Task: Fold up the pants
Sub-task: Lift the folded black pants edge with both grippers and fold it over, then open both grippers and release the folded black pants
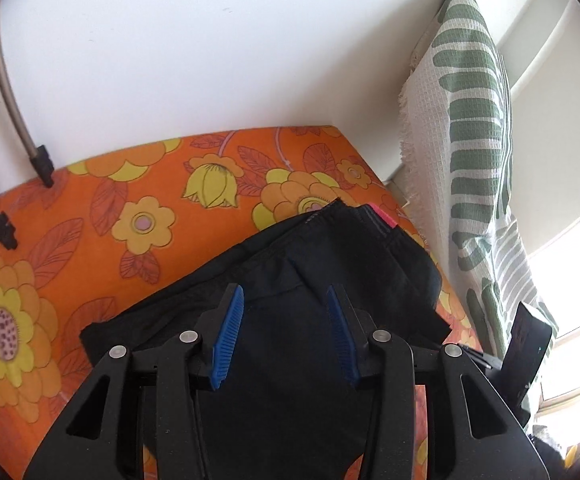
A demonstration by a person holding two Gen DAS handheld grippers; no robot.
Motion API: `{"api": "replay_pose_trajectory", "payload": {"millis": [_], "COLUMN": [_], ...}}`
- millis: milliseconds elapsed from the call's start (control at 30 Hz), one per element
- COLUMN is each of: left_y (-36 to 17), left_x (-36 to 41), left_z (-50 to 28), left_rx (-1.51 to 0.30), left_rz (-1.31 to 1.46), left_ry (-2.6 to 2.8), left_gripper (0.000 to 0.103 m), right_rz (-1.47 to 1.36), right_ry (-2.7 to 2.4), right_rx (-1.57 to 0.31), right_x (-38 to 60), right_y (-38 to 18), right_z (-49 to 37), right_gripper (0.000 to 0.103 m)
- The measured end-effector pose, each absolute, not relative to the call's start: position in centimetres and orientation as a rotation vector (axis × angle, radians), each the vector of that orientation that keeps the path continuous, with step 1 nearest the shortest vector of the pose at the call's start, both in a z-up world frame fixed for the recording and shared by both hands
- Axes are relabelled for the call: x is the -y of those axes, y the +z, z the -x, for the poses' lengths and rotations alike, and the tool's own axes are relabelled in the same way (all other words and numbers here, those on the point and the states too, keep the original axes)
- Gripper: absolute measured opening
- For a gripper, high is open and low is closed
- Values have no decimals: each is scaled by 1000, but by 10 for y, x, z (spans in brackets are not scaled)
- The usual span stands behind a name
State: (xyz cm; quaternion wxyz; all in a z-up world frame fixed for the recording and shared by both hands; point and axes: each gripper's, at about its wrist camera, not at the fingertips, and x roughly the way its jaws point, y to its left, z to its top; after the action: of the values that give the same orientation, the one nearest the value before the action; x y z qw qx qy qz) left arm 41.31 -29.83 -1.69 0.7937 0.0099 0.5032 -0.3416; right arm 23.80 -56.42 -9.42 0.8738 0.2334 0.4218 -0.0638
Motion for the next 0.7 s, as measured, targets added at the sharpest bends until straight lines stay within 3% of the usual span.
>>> {"api": "replay_pose_trajectory", "payload": {"millis": [300,333,367,433,700], "left_y": [-56,-62,-66,-73,-81], "left_x": [191,189,188,193,216], "left_z": [-399,-398,-395,-390,-395], "left_rx": [-1163,-1171,-1170,-1161,-1036], "left_rz": [-3,-5,-18,-42,-155], "left_ry": [-562,-559,-558,-569,-522], "left_gripper": [44,44,44,44,44], "right_rz": [-258,-220,-174,-95,13], "right_ry": [-209,-228,-262,-323,-208], "right_rx": [-919,-920,-917,-887,-801], "right_x": [546,542,537,529,476], "right_y": [-94,-90,-86,-73,-22], "right_z": [-248,-247,-246,-242,-230], "right_gripper": [3,15,33,56,56]}}
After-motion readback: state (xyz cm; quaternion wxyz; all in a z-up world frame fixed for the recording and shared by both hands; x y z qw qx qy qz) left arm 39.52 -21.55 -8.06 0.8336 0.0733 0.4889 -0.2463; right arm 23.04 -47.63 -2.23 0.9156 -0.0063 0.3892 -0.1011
